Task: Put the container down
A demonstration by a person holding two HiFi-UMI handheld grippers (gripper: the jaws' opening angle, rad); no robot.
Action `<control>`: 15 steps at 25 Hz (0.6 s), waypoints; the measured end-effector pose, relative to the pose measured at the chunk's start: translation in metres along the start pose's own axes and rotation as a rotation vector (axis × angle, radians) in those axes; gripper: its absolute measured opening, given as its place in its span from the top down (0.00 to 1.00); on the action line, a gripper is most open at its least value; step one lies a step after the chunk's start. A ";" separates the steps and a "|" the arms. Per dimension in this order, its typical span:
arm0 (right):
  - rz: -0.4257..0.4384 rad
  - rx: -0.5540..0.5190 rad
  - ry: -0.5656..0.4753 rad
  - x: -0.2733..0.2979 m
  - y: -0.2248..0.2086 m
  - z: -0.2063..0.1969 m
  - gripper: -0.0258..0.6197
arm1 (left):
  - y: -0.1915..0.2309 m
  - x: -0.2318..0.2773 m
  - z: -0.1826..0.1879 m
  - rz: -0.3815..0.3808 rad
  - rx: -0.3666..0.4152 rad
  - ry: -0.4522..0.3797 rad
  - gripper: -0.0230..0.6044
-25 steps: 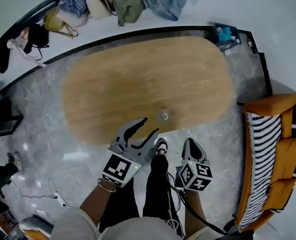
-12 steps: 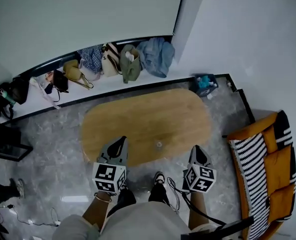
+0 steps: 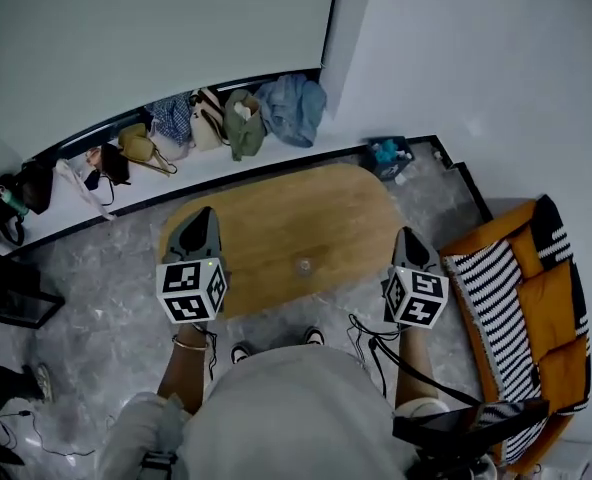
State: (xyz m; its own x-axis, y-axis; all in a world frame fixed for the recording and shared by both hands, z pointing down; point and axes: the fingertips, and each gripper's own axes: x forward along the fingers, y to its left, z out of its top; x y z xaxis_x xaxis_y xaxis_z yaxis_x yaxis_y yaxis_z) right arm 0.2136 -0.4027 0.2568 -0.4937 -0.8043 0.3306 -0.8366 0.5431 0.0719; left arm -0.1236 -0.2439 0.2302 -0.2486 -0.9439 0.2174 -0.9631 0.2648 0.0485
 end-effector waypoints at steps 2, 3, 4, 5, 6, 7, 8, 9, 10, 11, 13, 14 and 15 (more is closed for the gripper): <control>-0.002 0.013 -0.003 0.000 -0.006 0.001 0.92 | -0.008 0.006 0.003 -0.002 0.010 -0.006 0.95; -0.002 0.024 -0.004 0.001 -0.008 0.002 0.92 | -0.011 0.009 0.004 -0.005 0.013 -0.005 0.95; -0.002 0.034 -0.005 0.002 -0.009 0.003 0.92 | -0.015 0.011 0.005 -0.008 0.015 -0.003 0.95; -0.005 0.040 -0.005 0.003 -0.010 0.004 0.92 | -0.018 0.013 0.006 -0.010 0.017 0.000 0.95; -0.010 0.041 -0.005 0.003 -0.011 0.005 0.92 | -0.021 0.014 0.006 -0.011 0.017 0.003 0.95; -0.016 0.040 -0.005 0.002 -0.013 0.005 0.92 | -0.023 0.014 0.006 -0.012 0.017 0.008 0.95; -0.022 0.039 -0.004 0.001 -0.014 0.004 0.92 | -0.025 0.014 0.004 -0.013 0.016 0.013 0.95; -0.025 0.041 -0.002 -0.001 -0.015 0.002 0.92 | -0.027 0.013 0.003 -0.014 0.016 0.017 0.95; -0.026 0.042 0.002 -0.002 -0.016 0.001 0.92 | -0.028 0.013 0.002 -0.015 0.017 0.021 0.95; -0.027 0.041 0.006 -0.003 -0.016 -0.001 0.92 | -0.029 0.012 0.001 -0.016 0.017 0.023 0.95; -0.027 0.036 0.016 -0.005 -0.016 -0.004 0.92 | -0.029 0.010 0.000 -0.016 0.014 0.025 0.95; -0.027 0.034 0.020 -0.005 -0.015 -0.006 0.92 | -0.029 0.010 -0.001 -0.015 0.013 0.025 0.95; -0.027 0.033 0.022 -0.007 -0.015 -0.007 0.92 | -0.029 0.009 -0.001 -0.015 0.012 0.025 0.95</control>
State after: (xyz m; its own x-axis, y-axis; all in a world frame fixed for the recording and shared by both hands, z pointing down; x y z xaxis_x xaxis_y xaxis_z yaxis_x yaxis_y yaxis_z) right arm 0.2310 -0.4038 0.2603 -0.4657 -0.8128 0.3498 -0.8571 0.5127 0.0503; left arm -0.0980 -0.2599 0.2319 -0.2314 -0.9425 0.2413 -0.9679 0.2479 0.0401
